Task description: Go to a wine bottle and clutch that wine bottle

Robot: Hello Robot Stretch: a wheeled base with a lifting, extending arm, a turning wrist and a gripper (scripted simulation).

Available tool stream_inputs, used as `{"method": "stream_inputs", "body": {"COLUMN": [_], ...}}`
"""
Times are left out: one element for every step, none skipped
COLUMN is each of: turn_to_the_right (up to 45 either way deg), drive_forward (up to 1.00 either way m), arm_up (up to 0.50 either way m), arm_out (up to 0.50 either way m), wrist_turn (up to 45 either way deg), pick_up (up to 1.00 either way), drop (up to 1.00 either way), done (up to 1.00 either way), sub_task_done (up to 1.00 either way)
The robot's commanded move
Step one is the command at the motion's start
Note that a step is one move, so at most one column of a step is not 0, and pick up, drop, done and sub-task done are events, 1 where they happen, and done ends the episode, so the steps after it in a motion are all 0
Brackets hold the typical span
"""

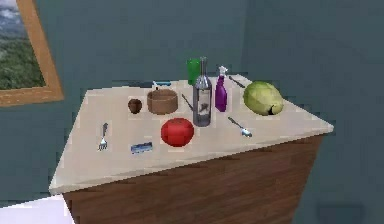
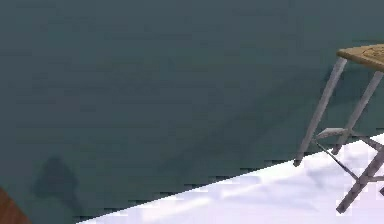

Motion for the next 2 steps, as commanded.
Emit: {"method": "stream_inputs", "body": {"turn_to_the_right": [45.0, 3.0], "drive_forward": [0.0, 0.0], "arm_up": [0.0, 0.0], "arm_out": [0.0, 0.0], "wrist_turn": [0.0, 0.0], "pick_up": [0.0, 0.0], "drop": [0.0, 0.0], "done": [0.0, 0.0], "sub_task_done": [0.0, 0.0]}}
